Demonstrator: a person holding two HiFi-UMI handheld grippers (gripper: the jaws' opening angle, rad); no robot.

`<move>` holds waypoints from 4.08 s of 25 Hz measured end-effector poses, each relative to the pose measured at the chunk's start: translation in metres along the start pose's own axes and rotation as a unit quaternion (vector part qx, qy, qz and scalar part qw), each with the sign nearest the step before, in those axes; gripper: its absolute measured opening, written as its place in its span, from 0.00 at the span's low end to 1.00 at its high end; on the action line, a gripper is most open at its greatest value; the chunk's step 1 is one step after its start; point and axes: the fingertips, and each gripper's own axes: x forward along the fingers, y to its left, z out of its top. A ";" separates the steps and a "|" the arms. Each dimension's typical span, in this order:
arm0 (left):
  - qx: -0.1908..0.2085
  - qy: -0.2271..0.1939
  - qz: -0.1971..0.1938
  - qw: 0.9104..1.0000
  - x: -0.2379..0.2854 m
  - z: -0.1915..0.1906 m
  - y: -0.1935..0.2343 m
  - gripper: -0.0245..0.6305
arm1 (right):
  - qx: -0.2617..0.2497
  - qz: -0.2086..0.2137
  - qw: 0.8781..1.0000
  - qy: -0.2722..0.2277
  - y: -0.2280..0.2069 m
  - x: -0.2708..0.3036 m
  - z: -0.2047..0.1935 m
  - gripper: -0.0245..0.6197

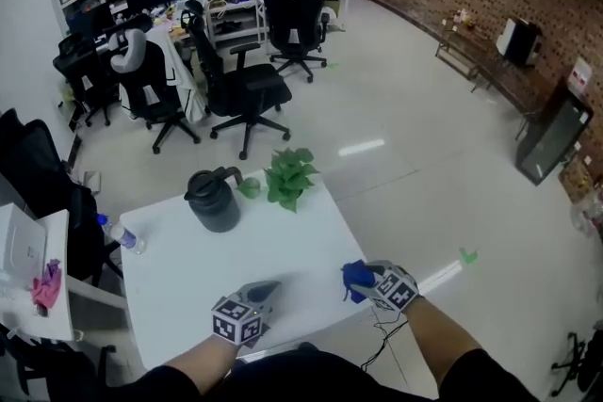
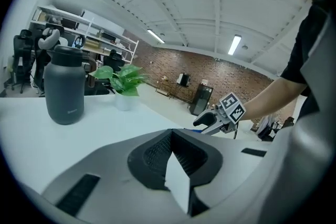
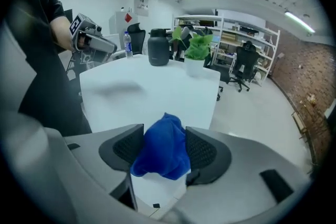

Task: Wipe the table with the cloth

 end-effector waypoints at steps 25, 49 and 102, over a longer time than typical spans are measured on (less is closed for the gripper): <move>-0.078 -0.080 0.118 0.987 -0.083 0.002 0.071 0.04 | -0.174 0.098 0.980 0.020 0.056 0.049 0.089 0.26; -0.174 -0.159 0.370 0.899 -0.455 -0.131 0.227 0.04 | -0.700 0.293 0.651 -0.011 0.443 0.313 0.371 0.26; -0.200 -0.173 0.381 0.886 -0.503 -0.166 0.240 0.04 | -0.792 0.313 0.512 0.110 0.463 0.373 0.354 0.23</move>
